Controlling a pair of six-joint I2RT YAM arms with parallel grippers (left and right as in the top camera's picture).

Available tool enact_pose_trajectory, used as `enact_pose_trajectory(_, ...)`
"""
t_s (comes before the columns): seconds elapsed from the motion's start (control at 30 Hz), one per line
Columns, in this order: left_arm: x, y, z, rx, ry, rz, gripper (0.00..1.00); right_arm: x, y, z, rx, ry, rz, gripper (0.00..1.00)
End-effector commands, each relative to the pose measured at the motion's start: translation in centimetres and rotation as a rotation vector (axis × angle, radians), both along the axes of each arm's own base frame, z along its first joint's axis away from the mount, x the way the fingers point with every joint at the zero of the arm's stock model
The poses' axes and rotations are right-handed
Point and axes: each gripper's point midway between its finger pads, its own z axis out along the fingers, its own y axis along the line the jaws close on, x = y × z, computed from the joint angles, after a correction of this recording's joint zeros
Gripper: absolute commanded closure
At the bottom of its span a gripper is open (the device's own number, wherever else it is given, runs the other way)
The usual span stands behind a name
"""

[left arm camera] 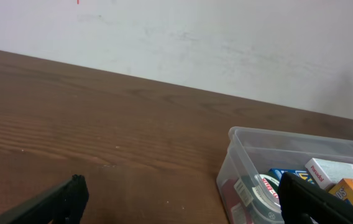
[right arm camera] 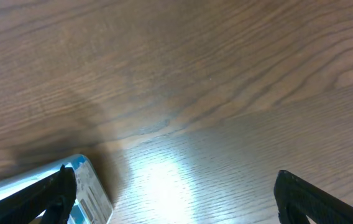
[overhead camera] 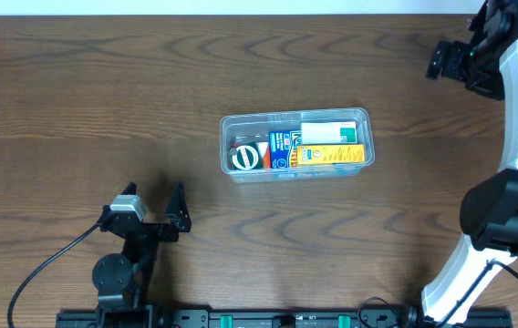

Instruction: Pack container

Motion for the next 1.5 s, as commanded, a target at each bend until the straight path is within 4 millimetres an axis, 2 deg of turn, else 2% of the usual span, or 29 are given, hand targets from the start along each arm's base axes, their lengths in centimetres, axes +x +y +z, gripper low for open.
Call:
enact_pose_trajectory(0.0,-0.1,0.0,-1.5,0.008,0.046,-0.003,0.02,-1.1,1.2,6.2,-0.013,-0.147,0.012,0.01)
enact_pose_trajectory(0.13,-0.1,0.0,-1.5,0.007,0.046,-0.003,0.02,-3.0,2.6,11.3,-0.028,-0.27,0.039,0.01)
enact_pose_trajectory(0.23,-0.1,0.0,-1.5,0.007,0.046,-0.003,0.02,-5.1,4.2,15.6,-0.037,-0.379,0.072,0.01)
enact_pose_trajectory(0.37,-0.1,0.0,-1.5,0.007,0.046,-0.003,0.02,-8.9,7.3,21.0,-0.036,-0.529,0.146,0.01)
enact_pose_trajectory(0.53,-0.1,0.0,-1.5,0.008,0.046,-0.003,0.02,-14.8,10.5,26.7,-0.033,-0.711,0.243,0.01)
enact_pose_trajectory(0.6,-0.1,0.0,-1.5,0.008,0.046,-0.003,0.02,-17.0,10.4,28.5,-0.064,-0.78,0.264,0.01)
enact_pose_trajectory(0.7,-0.1,0.0,-1.5,0.008,0.046,-0.003,0.02,-19.8,9.6,29.6,-0.081,-0.843,0.243,0.01)
enact_pose_trajectory(0.8,-0.1,0.0,-1.5,0.007,0.046,-0.003,0.02,-20.9,8.9,30.2,-0.128,-0.93,0.245,0.01)
enact_pose_trajectory(0.9,-0.1,0.0,-1.5,0.008,0.046,-0.003,0.02,-20.8,8.6,30.2,-0.178,-1.045,0.257,0.01)
enact_pose_trajectory(1.07,-0.1,0.0,-1.5,0.007,0.046,-0.003,0.02,-19.8,8.5,28.2,-0.203,-1.236,0.235,0.01)
enact_pose_trajectory(1.23,-0.1,0.0,-1.5,0.008,0.046,-0.003,0.02,-19.3,9.3,24.2,-0.186,-1.379,0.255,0.01)
enact_pose_trajectory(1.47,-0.1,0.0,-1.5,0.007,0.046,-0.003,0.02,-19.4,10.2,16.3,-0.168,-1.509,0.289,0.01)
